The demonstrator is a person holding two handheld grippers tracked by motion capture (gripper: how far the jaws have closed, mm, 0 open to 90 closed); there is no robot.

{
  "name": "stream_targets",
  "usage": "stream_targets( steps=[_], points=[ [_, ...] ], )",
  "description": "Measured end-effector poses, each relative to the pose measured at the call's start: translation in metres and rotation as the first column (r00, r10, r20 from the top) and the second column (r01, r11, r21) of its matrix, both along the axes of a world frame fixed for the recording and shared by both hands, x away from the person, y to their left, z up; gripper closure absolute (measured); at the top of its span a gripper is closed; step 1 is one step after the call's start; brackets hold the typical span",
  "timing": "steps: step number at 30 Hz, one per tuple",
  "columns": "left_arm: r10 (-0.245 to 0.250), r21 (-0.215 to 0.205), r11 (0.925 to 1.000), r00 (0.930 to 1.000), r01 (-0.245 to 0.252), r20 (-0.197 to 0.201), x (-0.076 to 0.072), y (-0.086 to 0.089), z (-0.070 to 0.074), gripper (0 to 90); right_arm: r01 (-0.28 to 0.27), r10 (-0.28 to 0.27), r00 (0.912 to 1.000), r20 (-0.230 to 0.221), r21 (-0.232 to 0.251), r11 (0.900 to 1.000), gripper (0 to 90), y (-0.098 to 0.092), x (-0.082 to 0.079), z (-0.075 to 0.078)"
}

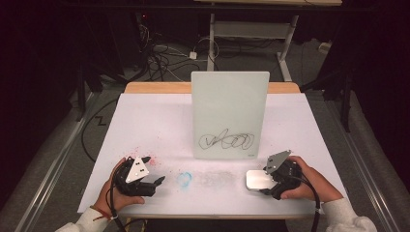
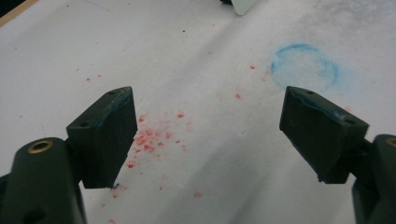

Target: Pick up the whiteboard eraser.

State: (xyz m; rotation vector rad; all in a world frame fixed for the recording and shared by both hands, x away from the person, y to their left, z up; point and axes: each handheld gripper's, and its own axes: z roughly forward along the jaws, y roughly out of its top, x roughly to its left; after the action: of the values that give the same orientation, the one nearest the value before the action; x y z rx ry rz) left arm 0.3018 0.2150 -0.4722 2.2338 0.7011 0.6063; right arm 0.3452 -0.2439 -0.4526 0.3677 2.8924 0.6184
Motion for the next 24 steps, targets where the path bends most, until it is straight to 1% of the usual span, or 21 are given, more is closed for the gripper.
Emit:
stream_targets(
  steps=[1, 2, 3, 4, 5, 6, 7, 8, 9, 11, 12, 14, 15, 17, 18, 20, 23, 24],
  points=[
    [0.001, -0.006, 1.0000, 0.9999, -0.001, -0.012, 0.000, 0.000, 0.000, 18.5, -0.004, 0.004, 1.0000, 0.005, 0.006, 1.000, 25.4, -0.001, 0.001, 0.000],
    [0.001, -0.006, 1.0000, 0.9999, -0.001, -0.012, 0.000, 0.000, 0.000, 18.4, 0.002, -0.002, 1.0000, 0.002, 0.013, 1.000, 28.3, -0.003, 0.000, 0.002],
    [-0.001, -0.007, 1.0000, 0.9999, 0.001, -0.010, 0.000, 0.000, 0.000, 18.4, 0.000, 0.000, 1.0000, 0.002, 0.032, 1.000, 30.4, -0.004, 0.001, 0.002],
    [-0.001, -0.007, 1.0000, 0.9999, 0.001, -0.010, 0.000, 0.000, 0.000, 18.4, 0.004, -0.005, 1.0000, 0.005, 0.044, 0.999, 30.4, -0.006, 0.001, 0.003],
    [-0.006, -0.005, 1.0000, 1.0000, 0.006, 0.003, 0.000, 0.000, 0.000, 18.5, 0.016, -0.016, 0.9998, 0.008, 0.044, 0.999, 30.4, -0.006, -0.001, 0.004],
    [-0.004, -0.009, 1.0000, 1.0000, 0.004, -0.007, -0.001, 0.000, 0.000, 18.5, 0.009, -0.010, 0.9997, 0.024, 0.045, 0.999, 30.4, -0.006, -0.001, 0.004],
    [-0.004, -0.009, 1.0000, 1.0000, 0.004, -0.007, -0.001, 0.000, 0.000, 18.4, 0.002, -0.003, 0.9996, 0.026, 0.044, 0.999, 30.4, -0.006, -0.002, 0.004],
    [-0.004, -0.004, 1.0000, 1.0000, 0.004, 0.009, -0.001, 0.000, 0.001, 18.4, 0.003, -0.004, 0.9995, 0.030, 0.040, 0.999, 30.4, -0.005, -0.003, 0.004],
    [-0.005, -0.009, 1.0000, 0.9999, 0.005, 0.010, -0.001, 0.000, 0.001, 18.4, 0.004, -0.005, 0.9995, 0.032, 0.045, 0.999, 30.5, -0.005, -0.004, 0.004],
    [-0.001, -0.009, 1.0000, 0.9999, 0.001, 0.013, -0.001, 0.001, 0.001, 18.4, 0.003, -0.006, 0.9991, 0.042, 0.069, 0.998, 30.5, -0.004, -0.005, 0.004],
    [-0.001, -0.009, 1.0000, 0.9999, 0.001, 0.013, -0.001, 0.001, 0.001, 18.4, 0.008, -0.012, 0.9986, 0.052, 0.070, 0.997, 30.5, -0.004, -0.006, 0.006],
    [0.004, -0.007, 1.0000, 0.9999, -0.004, 0.012, -0.001, 0.002, 0.000, 18.4, 0.013, -0.020, 0.9973, 0.070, 0.100, 0.995, 30.5, -0.005, -0.007, 0.009],
    [0.008, -0.015, 0.9999, 0.9999, -0.008, 0.011, -0.001, 0.003, 0.000, 18.4, 0.018, -0.028, 0.9962, 0.082, 0.118, 0.993, 30.5, -0.006, -0.007, 0.010],
    [0.011, -0.010, 0.9999, 0.9998, -0.011, 0.017, -0.001, 0.003, 0.000, 18.4, 0.038, -0.054, 0.9933, 0.103, 0.148, 0.988, 30.5, -0.008, -0.008, 0.014],
    [0.013, -0.015, 0.9998, 0.9998, -0.013, 0.018, -0.001, 0.003, 0.000, 18.4, 0.044, -0.063, 0.9917, 0.112, 0.164, 0.985, 30.5, -0.008, -0.008, 0.015],
    [0.013, -0.016, 0.9998, 0.9997, -0.012, 0.019, 0.000, 0.003, 0.000, 18.4, 0.058, -0.084, 0.9871, 0.137, 0.186, 0.981, 30.5, -0.010, -0.008, 0.017],
    [0.005, -0.017, 0.9998, 0.9998, -0.004, 0.019, 0.001, 0.002, -0.001, 18.4, 0.080, -0.116, 0.9802, 0.160, 0.216, 0.973, 30.5, -0.011, -0.008, 0.020],
    [0.002, -0.017, 0.9999, 0.9998, -0.002, 0.018, 0.001, 0.002, -0.001, 18.4, 0.091, -0.131, 0.9765, 0.171, 0.223, 0.971, 30.5, -0.011, -0.008, 0.021]
  ],
)
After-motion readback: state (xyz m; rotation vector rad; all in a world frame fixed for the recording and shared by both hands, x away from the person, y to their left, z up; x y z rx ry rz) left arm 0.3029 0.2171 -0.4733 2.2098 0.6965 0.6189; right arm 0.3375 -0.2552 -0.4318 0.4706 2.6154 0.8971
